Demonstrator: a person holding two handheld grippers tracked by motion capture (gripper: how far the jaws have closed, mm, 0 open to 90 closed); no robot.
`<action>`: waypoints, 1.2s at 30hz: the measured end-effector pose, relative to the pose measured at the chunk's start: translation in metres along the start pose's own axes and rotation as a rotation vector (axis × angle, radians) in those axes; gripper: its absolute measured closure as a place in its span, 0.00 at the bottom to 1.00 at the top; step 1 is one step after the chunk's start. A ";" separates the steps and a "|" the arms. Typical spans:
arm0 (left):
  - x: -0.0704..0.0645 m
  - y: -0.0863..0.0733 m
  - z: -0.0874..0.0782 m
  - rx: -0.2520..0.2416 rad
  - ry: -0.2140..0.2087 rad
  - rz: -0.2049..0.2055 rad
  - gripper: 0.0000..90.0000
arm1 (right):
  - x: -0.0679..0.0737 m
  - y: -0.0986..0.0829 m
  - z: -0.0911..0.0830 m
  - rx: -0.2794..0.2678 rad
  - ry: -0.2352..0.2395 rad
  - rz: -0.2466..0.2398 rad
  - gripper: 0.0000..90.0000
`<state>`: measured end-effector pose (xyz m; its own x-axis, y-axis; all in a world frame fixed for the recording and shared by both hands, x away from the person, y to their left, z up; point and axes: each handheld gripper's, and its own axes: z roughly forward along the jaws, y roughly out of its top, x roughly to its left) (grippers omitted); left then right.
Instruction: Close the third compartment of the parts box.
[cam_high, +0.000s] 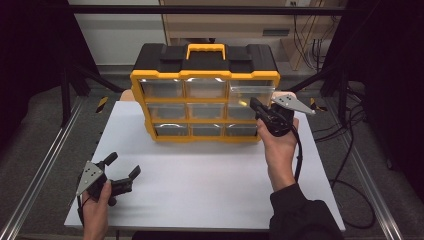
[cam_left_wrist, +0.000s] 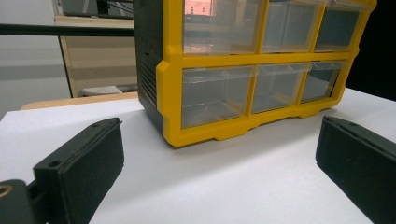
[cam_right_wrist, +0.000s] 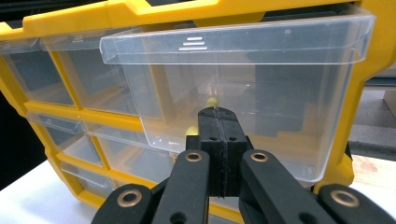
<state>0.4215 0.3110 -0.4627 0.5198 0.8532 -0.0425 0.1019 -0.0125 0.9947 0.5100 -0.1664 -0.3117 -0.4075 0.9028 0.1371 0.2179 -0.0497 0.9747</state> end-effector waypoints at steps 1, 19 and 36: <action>0.000 0.000 0.000 0.000 0.000 0.000 0.01 | 0.000 0.000 0.001 0.000 -0.001 0.004 1.00; 0.000 0.000 0.000 0.003 0.001 0.005 0.01 | -0.003 -0.001 0.008 -0.008 -0.017 0.008 1.00; 0.000 0.000 0.000 0.003 0.001 0.006 0.01 | -0.004 -0.002 0.013 -0.010 -0.029 0.005 1.00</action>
<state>0.4213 0.3113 -0.4624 0.5192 0.8539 -0.0367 0.1015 -0.0189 0.9947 0.5222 -0.1642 -0.3166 -0.3806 0.9146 0.1366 0.2111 -0.0579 0.9758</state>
